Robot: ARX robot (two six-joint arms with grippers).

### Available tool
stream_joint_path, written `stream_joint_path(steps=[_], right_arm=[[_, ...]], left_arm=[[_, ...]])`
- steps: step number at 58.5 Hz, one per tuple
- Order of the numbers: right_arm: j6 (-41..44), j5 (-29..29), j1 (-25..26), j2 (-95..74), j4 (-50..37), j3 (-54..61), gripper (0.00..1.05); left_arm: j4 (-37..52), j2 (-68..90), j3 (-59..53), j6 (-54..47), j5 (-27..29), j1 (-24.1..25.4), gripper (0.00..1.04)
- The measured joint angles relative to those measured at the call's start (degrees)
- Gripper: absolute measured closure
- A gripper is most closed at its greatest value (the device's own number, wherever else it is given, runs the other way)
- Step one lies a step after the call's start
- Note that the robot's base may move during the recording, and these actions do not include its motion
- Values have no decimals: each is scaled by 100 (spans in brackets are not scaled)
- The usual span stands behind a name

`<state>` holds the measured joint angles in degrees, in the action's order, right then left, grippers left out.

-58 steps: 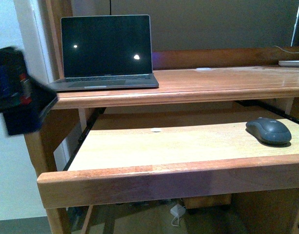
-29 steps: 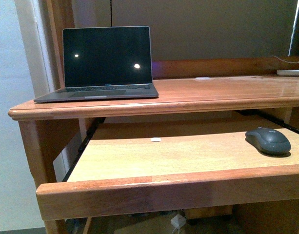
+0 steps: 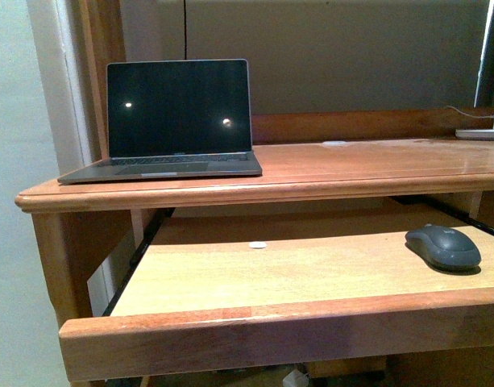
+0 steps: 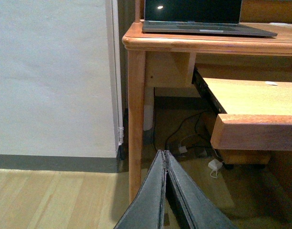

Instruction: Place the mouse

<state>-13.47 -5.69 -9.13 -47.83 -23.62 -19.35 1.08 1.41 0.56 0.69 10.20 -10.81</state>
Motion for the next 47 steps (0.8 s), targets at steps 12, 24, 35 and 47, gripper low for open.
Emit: stream_joint_path(steps=[12, 24, 35, 47], right_arm=[[247, 669, -592, -1729, -511, -1058, 7], [693, 1141, -984, -2787, -621, -1902, 7], [1086, 1591, -1182, -3447, -627, -2380, 7], [1624, 2105, -1355, -4072, -684, -2699, 7]], left_arm=[[-103, -105, 0, -9, -922, 992, 102], [-107, -109, 0, -9, -1003, 1038, 102], [-107, -109, 0, -9, -1005, 1045, 102], [-107, -109, 0, -9, -1005, 1045, 72]])
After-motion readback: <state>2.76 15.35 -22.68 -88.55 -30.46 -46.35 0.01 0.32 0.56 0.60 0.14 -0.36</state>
